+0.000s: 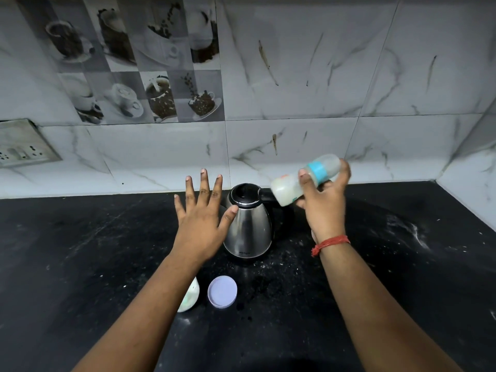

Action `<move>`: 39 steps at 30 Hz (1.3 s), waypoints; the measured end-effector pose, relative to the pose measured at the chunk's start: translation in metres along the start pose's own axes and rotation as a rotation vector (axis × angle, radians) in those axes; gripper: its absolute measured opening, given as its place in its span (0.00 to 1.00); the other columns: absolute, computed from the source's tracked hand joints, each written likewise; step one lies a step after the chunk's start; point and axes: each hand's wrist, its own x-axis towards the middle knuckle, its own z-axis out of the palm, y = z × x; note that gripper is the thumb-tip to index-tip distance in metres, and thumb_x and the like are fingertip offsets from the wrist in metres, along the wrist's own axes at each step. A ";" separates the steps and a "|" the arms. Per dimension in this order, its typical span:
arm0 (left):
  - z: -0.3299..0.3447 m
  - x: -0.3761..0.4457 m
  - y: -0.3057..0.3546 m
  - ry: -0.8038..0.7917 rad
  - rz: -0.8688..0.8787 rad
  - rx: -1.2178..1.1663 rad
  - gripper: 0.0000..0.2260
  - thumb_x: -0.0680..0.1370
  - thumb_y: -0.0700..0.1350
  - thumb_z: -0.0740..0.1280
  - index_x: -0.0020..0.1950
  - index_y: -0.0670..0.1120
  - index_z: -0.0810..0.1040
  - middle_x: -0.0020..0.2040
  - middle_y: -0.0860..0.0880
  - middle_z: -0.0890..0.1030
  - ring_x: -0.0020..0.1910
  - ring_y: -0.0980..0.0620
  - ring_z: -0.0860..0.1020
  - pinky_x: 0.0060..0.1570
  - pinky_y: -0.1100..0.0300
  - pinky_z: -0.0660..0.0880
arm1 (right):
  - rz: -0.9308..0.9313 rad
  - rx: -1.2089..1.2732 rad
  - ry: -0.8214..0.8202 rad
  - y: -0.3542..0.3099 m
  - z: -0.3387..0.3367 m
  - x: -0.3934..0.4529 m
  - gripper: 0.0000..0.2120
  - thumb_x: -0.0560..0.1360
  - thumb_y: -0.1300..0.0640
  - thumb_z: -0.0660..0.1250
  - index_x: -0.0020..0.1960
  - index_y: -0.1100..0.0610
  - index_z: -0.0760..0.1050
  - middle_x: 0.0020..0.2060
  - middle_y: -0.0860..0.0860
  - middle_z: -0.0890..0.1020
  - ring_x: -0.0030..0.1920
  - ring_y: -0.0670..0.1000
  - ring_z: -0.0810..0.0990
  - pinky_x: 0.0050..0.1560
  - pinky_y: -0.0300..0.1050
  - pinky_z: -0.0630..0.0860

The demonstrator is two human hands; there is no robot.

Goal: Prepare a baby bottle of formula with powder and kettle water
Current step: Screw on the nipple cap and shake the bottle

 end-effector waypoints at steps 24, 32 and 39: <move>-0.004 -0.002 -0.001 -0.004 0.000 0.002 0.40 0.74 0.76 0.31 0.83 0.59 0.39 0.83 0.53 0.32 0.81 0.45 0.31 0.79 0.33 0.40 | -0.054 -0.042 0.013 -0.015 0.000 0.002 0.35 0.77 0.51 0.73 0.75 0.44 0.55 0.56 0.54 0.80 0.48 0.52 0.85 0.38 0.48 0.85; -0.006 -0.003 -0.002 0.003 -0.001 -0.005 0.42 0.74 0.76 0.31 0.84 0.58 0.40 0.83 0.53 0.33 0.82 0.44 0.31 0.79 0.33 0.40 | -0.062 -0.074 0.017 -0.017 -0.004 0.006 0.35 0.77 0.52 0.72 0.75 0.44 0.54 0.56 0.53 0.80 0.48 0.54 0.85 0.41 0.52 0.85; -0.005 -0.003 -0.001 -0.008 -0.007 -0.006 0.41 0.74 0.76 0.32 0.84 0.59 0.40 0.83 0.53 0.32 0.81 0.45 0.30 0.79 0.33 0.40 | -0.021 -0.094 -0.095 -0.013 -0.003 0.000 0.34 0.77 0.52 0.72 0.74 0.42 0.56 0.56 0.54 0.80 0.50 0.52 0.85 0.40 0.51 0.85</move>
